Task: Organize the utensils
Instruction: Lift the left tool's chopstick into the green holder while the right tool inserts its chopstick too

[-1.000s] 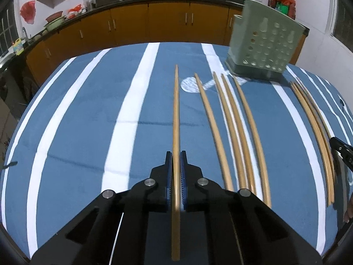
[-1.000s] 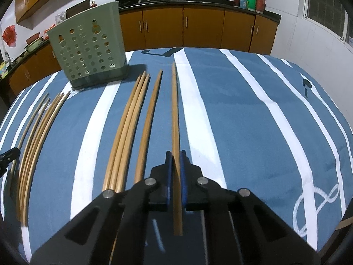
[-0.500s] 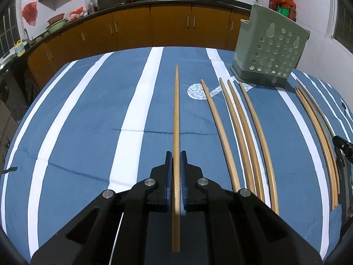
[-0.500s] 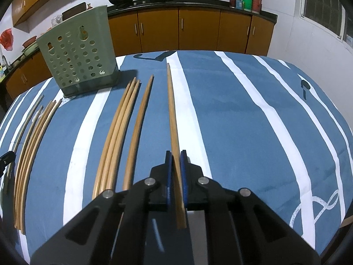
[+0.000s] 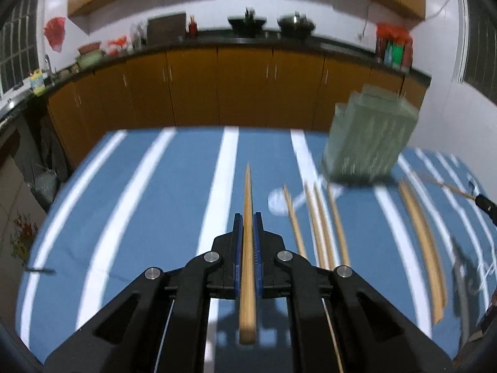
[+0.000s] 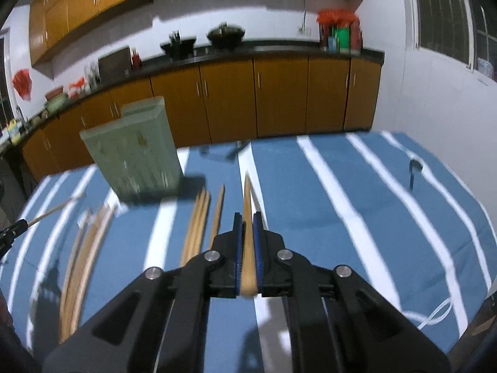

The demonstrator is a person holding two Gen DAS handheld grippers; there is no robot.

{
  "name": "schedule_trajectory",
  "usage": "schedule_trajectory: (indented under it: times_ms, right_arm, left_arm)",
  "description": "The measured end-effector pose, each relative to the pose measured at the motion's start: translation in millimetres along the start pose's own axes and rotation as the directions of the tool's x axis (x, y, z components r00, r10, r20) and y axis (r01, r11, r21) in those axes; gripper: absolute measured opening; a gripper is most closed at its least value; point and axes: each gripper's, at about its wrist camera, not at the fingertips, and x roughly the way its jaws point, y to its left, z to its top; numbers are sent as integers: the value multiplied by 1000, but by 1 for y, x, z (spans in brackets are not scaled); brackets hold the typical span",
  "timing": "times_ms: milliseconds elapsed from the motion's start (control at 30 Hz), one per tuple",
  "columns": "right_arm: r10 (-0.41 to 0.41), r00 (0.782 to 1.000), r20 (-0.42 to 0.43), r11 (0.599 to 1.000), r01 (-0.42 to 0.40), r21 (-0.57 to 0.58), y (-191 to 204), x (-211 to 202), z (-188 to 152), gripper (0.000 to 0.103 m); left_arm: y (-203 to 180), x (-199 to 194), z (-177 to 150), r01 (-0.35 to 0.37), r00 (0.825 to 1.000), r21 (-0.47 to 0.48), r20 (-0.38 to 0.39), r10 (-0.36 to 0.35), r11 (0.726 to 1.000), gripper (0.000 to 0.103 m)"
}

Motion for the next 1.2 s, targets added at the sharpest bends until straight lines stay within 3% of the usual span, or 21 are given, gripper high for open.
schedule_trajectory:
  times_ms: [333, 467, 567, 733, 800, 900, 1000, 1133, 1200]
  right_arm:
    - [14, 990, 137, 1000, -16, 12, 2, -28, 50, 8]
    - [46, 971, 233, 998, -52, 21, 7, -50, 85, 8]
    - [90, 944, 316, 995, -99, 13, 15, -73, 114, 8]
    - [169, 887, 429, 984, -177, -22, 39, -104, 152, 8]
    - [192, 861, 470, 980, -192, -49, 51, -111, 163, 8]
    - [211, 840, 500, 977, -200, -77, 64, -108, 173, 8]
    - [219, 834, 506, 975, -212, -73, 70, -95, 177, 8]
    - [223, 840, 495, 972, -230, -49, 73, -63, 180, 8]
    - [220, 856, 467, 973, -226, -44, 74, -47, 177, 8]
  left_arm:
    - [11, -33, 59, -4, 987, -53, 160, 13, 999, 7]
    - [8, -48, 89, 27, 972, -65, 235, -11, 998, 7]
    - [-2, -64, 113, 69, 951, -67, 306, -45, 995, 7]
    - [-25, -90, 150, 159, 894, -70, 433, -114, 985, 7]
    - [-36, -94, 158, 178, 874, -61, 469, -129, 982, 7]
    - [-53, -93, 163, 197, 847, -37, 509, -151, 980, 7]
    - [-66, -82, 165, 223, 838, -30, 516, -176, 974, 7]
    - [-77, -57, 164, 251, 839, -41, 507, -196, 967, 7]
    - [-82, -42, 162, 249, 847, -39, 493, -198, 968, 7]
